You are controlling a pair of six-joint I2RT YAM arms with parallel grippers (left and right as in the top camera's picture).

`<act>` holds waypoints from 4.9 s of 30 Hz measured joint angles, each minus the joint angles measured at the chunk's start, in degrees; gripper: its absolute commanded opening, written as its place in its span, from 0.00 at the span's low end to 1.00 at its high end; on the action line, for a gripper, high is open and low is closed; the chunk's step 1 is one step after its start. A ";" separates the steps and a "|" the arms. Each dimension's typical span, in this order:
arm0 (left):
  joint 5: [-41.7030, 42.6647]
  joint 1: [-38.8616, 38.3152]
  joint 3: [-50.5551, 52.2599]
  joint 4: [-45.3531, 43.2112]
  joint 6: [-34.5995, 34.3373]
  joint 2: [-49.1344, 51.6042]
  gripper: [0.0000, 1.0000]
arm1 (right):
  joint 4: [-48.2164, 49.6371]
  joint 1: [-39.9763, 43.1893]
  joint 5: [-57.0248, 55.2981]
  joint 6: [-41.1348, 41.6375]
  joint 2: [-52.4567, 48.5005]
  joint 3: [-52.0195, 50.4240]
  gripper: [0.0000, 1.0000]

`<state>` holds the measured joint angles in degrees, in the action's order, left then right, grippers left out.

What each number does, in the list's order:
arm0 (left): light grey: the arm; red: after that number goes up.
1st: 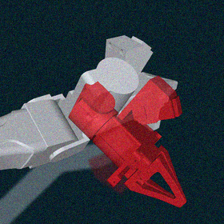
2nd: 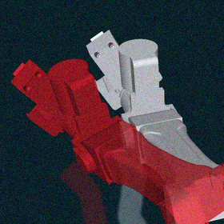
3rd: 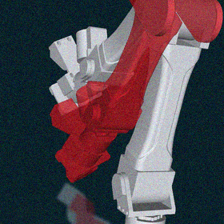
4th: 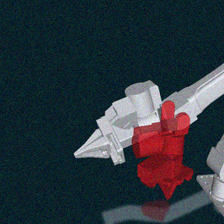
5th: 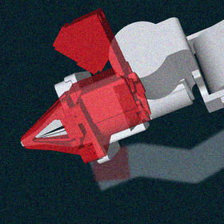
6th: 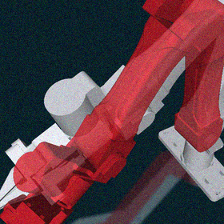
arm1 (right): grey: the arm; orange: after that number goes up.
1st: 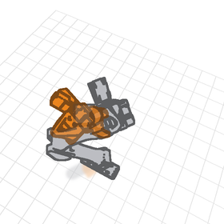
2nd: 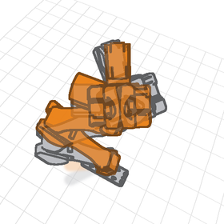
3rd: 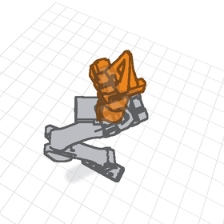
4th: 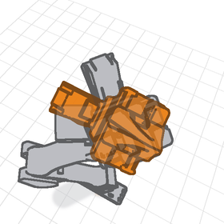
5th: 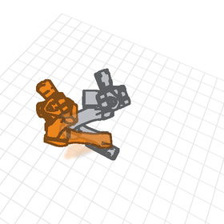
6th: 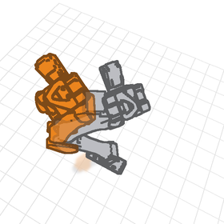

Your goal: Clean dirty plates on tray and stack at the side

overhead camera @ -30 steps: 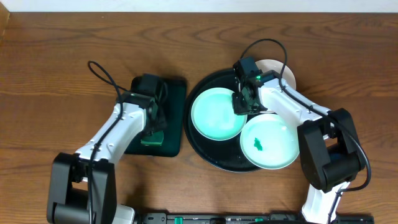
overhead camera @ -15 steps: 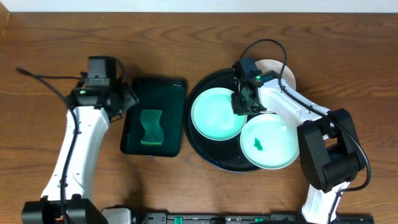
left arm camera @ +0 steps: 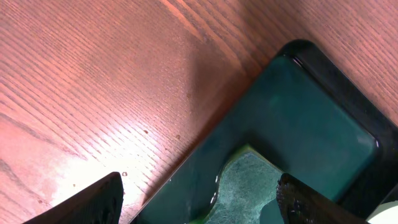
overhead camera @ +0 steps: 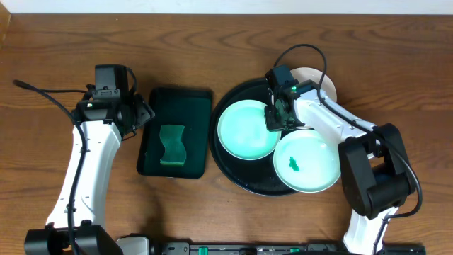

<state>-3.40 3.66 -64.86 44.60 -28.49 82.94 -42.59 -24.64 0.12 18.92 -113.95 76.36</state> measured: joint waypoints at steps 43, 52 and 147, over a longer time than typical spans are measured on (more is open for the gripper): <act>0.00 0.00 0.00 0.00 0.00 0.00 0.80 | -21.64 6.64 9.60 1.09 3.74 15.02 0.01; 0.00 0.00 0.00 0.00 0.00 0.00 0.79 | -21.49 4.31 9.86 3.02 5.38 18.45 0.01; 0.00 0.00 0.00 0.00 0.00 0.00 0.80 | 32.37 -31.10 -45.22 -52.48 5.38 18.47 0.01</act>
<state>-3.40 3.66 -64.86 44.60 -28.49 82.94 -10.22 -55.75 -45.10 -33.56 -108.57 94.83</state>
